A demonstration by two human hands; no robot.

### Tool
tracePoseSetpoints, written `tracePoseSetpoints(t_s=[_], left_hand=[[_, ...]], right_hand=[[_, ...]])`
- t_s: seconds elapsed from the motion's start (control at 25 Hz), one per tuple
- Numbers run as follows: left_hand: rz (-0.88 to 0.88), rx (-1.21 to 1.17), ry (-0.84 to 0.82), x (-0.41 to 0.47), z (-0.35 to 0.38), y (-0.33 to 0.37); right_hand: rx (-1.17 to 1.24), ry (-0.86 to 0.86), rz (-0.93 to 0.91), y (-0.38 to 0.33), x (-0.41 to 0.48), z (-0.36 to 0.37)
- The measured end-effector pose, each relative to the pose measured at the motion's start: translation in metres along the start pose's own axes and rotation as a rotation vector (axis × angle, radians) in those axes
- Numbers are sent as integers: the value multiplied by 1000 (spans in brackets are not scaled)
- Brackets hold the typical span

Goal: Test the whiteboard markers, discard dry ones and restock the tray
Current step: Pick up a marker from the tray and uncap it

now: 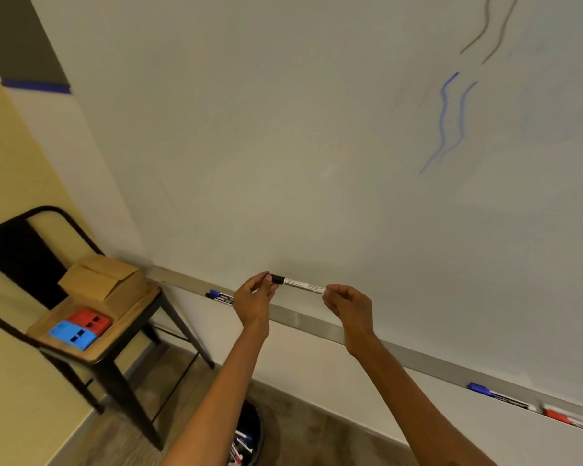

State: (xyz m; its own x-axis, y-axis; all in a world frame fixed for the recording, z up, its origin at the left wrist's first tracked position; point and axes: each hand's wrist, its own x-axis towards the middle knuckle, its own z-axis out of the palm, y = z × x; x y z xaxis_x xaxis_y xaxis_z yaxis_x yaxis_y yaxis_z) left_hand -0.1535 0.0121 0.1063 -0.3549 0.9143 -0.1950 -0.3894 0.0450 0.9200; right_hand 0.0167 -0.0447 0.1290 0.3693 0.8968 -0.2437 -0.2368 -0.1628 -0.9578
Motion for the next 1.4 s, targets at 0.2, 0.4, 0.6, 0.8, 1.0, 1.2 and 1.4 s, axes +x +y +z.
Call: tracePoseSetpoints(t_s=[0.2,0.4,0.6,0.8,1.0,1.2,1.4], left_hand=[[-35,116,106,38,-32,-20],[-27,318,158,91,-59,-39],[-54,564,156,158,-92,-58],[-58,808,87,214,-119,-72],[-31,1033,9,262,-129,-80],[-49,1079,-4,287,-131,-83],[-75,1115,-11,294,-130,-91]], right_hand=[[-91,4,63,38,23,36],[-122,21,181,72,57,79],[-166,-27,324,104,94,131],[-64,-70,493,124,122,167],[-14,-135,551,147,157,193],[-140,-224,615,153,173,216],[-278,-288,609,160,177,219]])
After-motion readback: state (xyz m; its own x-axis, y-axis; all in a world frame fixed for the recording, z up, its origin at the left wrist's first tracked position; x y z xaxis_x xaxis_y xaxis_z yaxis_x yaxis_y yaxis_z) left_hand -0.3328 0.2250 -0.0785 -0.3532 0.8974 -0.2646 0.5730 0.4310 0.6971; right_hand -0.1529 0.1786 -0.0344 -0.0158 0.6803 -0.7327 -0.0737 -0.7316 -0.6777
